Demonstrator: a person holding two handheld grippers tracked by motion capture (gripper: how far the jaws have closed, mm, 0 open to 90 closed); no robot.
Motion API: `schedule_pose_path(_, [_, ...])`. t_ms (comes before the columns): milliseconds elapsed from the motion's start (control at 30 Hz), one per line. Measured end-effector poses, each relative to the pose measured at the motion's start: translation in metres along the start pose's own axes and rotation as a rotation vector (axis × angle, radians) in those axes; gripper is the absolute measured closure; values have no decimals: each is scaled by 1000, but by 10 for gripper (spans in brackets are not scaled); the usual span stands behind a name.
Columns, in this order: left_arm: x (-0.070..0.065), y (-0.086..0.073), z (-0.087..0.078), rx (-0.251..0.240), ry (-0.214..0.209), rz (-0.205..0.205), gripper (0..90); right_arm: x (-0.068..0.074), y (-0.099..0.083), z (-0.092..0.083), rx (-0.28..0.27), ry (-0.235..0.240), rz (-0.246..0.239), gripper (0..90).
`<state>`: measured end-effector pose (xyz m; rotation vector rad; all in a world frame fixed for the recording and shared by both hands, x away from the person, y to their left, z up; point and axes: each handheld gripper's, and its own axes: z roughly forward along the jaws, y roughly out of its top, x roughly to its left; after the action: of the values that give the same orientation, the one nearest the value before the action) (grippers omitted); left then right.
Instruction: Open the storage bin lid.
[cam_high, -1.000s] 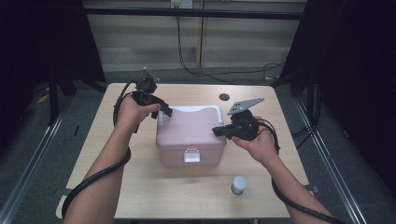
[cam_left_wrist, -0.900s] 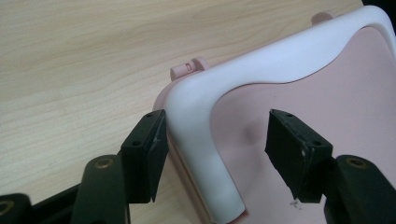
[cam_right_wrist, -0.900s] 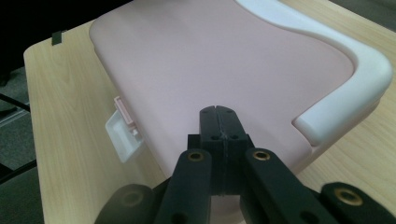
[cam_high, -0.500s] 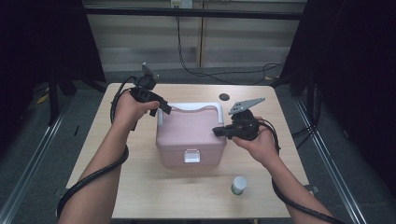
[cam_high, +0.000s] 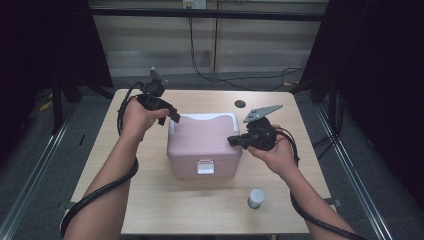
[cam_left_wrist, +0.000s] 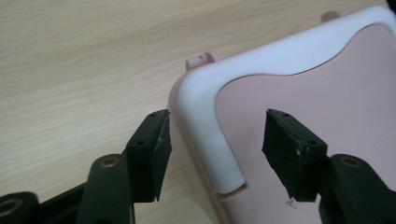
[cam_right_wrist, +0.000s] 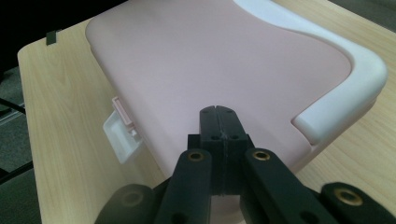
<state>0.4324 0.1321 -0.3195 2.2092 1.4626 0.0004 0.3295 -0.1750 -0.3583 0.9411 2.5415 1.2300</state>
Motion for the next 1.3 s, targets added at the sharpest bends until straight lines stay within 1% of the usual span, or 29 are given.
schedule_pose_path(33, [0, 0, 2, 0, -3, -12, 394, 0, 0, 0, 0, 0, 2, 900])
schedule_pose_path(100, [0, 1, 6, 9, 6, -1, 374, -1, 0, 0, -1, 5, 3, 900])
schedule_pose_path(200, [-1, 1, 10, 9, 7, -2, 359, -1, 0, 0, -3, 6, 5, 900])
schedule_pose_path(333, [-2, 1, 15, 1, -8, 8, 389, -1, -1, 0, -7, 8, 8, 900])
schedule_pose_path(400, [-2, 1, 16, -5, -8, -3, 403, -1, -1, 0, -10, 9, 9, 900])
schedule_pose_path(500, [-1, 2, 17, -7, -4, -6, 409, -1, -1, 0, -7, 7, 5, 900])
schedule_pose_path(533, [-2, 1, 19, -6, -15, -26, 408, -1, -1, 0, -7, 7, 6, 900])
schedule_pose_path(600, [-1, 1, 21, 3, -38, -47, 409, -1, -1, 0, -10, 8, 9, 900])
schedule_pose_path(633, [-1, 1, 21, 0, -35, -55, 401, -2, -1, 0, -11, 9, 13, 900])
schedule_pose_path(667, [0, 1, 21, -6, -35, -54, 409, -2, -1, 0, -11, 10, 14, 900])
schedule_pose_path(800, [0, 1, 19, 1, -36, -64, 451, -2, -1, 0, -9, 12, 17, 900])
schedule_pose_path(833, [0, 1, 19, 2, -37, -61, 453, -2, -1, 0, -10, 12, 18, 900])
schedule_pose_path(933, [1, 0, 19, -3, -41, -73, 462, -2, -2, 0, -13, 15, 25, 900])
schedule_pose_path(1033, [1, 0, 17, -5, -50, -78, 471, -1, -1, 0, -4, 11, 22, 900])
schedule_pose_path(1100, [1, 0, 15, -11, -55, -91, 479, -1, 0, 0, 4, 10, 23, 900])
schedule_pose_path(1233, [2, 0, 8, -22, -71, -99, 489, 0, -1, 0, -4, 7, 22, 900])
schedule_pose_path(1300, [1, 0, 6, -21, -66, -87, 494, 0, -1, 0, -5, 6, 21, 900])
